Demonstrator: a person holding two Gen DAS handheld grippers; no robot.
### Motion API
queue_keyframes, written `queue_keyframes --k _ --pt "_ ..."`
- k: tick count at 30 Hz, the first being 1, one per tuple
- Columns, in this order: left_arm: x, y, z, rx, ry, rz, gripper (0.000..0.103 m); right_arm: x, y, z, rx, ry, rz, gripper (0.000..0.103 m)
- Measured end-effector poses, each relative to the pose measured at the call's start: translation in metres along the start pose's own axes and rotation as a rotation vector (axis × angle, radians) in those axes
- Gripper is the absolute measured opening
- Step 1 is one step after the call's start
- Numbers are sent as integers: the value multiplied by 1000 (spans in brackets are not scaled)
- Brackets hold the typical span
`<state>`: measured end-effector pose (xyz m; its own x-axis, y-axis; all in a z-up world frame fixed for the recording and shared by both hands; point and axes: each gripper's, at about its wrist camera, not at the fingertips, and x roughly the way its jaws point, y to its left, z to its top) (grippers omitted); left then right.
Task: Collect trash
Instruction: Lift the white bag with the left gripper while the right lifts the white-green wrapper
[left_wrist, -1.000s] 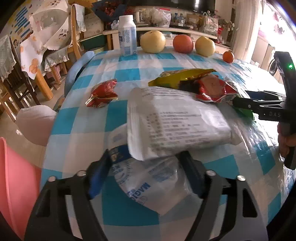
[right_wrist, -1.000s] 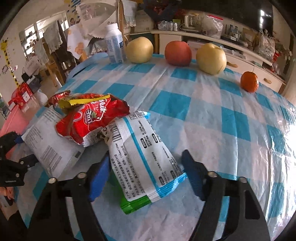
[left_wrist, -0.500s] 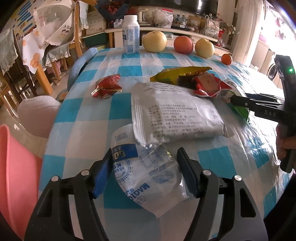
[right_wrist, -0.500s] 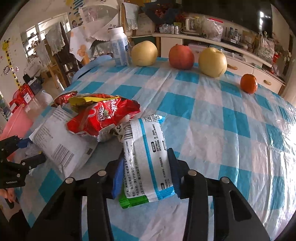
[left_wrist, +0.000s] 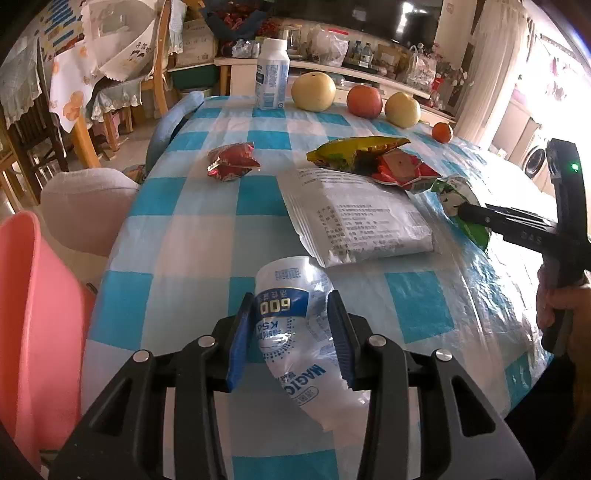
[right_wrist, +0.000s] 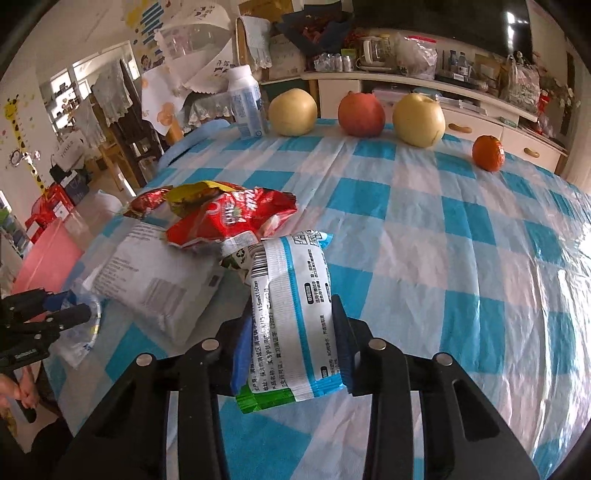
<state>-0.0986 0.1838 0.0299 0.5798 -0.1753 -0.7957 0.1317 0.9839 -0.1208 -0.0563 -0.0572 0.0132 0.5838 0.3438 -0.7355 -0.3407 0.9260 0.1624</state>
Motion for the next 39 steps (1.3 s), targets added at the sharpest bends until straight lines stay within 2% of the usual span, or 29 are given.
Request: queue_keyframes --k 1,3,5,8,10,13,16,20,26,39 --pt "0 0 -1 -2 1 -3 43 -4 2 -2 -5 -5 -4 39" --pt "0 -3 -1 3 12 3 53 -8 6 -5 -10 -9 -8 39" --pt "1 -10 0 15 18 16 69 -13 8 -8 -14 -12 -7 39" --pt "5 -19 -2 40 31 38 77 -19 14 -11 -19 -20 -2 39" --pt "11 -22 -5 53 56 67 77 -21 15 -12 -19 -21 4 39" --pt "12 -30 -7 82 50 109 77 -24 19 -14 -26 -24 9 39" --pt "10 -30 -5 66 40 122 65 -26 23 -17 -16 -24 22 39" --pt "9 -31 -7 67 36 130 65 -30 31 -21 1 -25 47 39" --pt "1 -23 -9 25 19 71 58 -33 47 -29 21 -13 85 39" --pt "-23 6 -21 -38 -36 -17 57 -40 82 -42 51 5 148 39"
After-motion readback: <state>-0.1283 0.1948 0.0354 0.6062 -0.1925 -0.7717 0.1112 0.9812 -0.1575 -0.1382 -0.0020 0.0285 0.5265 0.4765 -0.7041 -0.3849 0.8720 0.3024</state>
